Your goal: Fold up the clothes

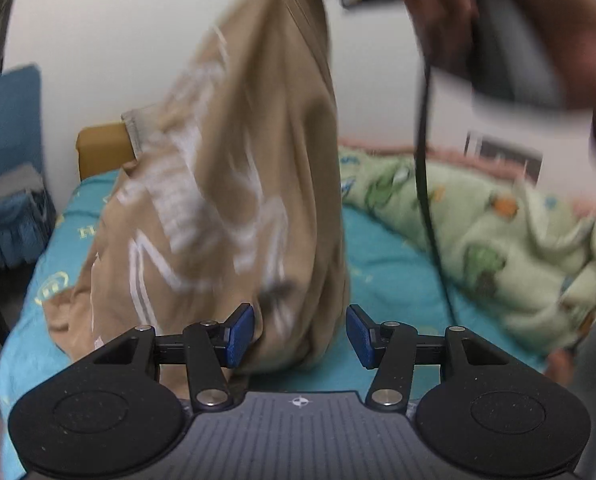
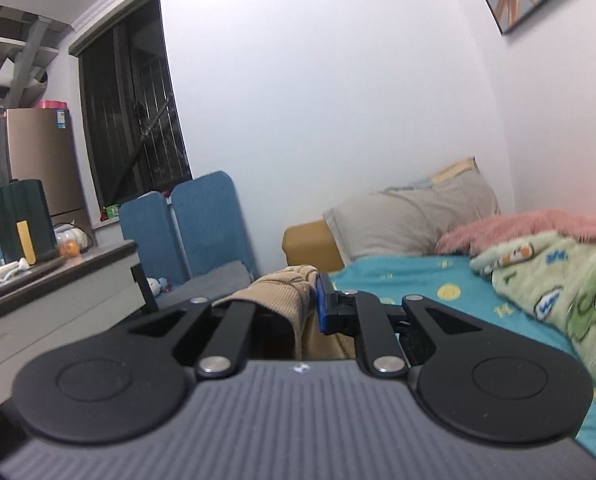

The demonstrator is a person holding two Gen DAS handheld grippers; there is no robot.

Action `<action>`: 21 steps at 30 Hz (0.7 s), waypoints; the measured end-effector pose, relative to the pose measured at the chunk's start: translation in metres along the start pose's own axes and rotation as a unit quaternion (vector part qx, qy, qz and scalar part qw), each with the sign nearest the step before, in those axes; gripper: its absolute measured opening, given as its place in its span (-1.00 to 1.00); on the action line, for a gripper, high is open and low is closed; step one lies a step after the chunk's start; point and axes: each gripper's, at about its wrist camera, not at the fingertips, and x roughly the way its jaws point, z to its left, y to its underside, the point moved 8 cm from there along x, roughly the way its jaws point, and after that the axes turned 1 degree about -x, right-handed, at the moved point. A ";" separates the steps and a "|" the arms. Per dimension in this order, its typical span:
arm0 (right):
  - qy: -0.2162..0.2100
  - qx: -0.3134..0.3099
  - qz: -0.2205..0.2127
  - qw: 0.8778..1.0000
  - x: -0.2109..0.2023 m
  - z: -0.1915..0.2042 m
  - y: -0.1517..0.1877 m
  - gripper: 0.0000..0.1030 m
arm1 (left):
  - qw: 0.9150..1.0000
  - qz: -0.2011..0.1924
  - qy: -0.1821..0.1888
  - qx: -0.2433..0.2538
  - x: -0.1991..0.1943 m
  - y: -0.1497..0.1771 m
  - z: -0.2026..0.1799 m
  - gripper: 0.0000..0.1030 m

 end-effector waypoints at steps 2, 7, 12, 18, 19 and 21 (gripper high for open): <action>-0.001 -0.003 -0.003 1.000 -0.006 0.002 -0.011 -0.73 | 0.999 -0.002 -0.034 0.035 0.015 0.003 -0.009 0.06; -0.002 -0.011 -0.018 1.000 -0.030 0.004 -0.031 -0.73 | 0.987 -0.021 -0.130 0.093 0.042 0.003 -0.023 0.17; 0.004 -0.020 -0.035 0.999 -0.053 -0.002 -0.051 -0.73 | 0.982 -0.057 -0.172 0.054 0.036 -0.006 -0.003 -0.45; 0.019 -0.019 -0.049 0.998 -0.073 -0.018 -0.070 -0.73 | 0.983 -0.095 -0.151 -0.050 -0.014 -0.021 0.042 -0.94; 0.021 -0.022 -0.050 0.998 -0.077 -0.019 -0.072 -0.73 | 0.982 -0.103 -0.146 -0.064 -0.026 -0.025 0.051 -0.94; 0.023 -0.025 -0.054 0.998 -0.087 -0.022 -0.076 -0.73 | 0.980 -0.127 -0.126 -0.092 -0.059 -0.034 0.070 -0.95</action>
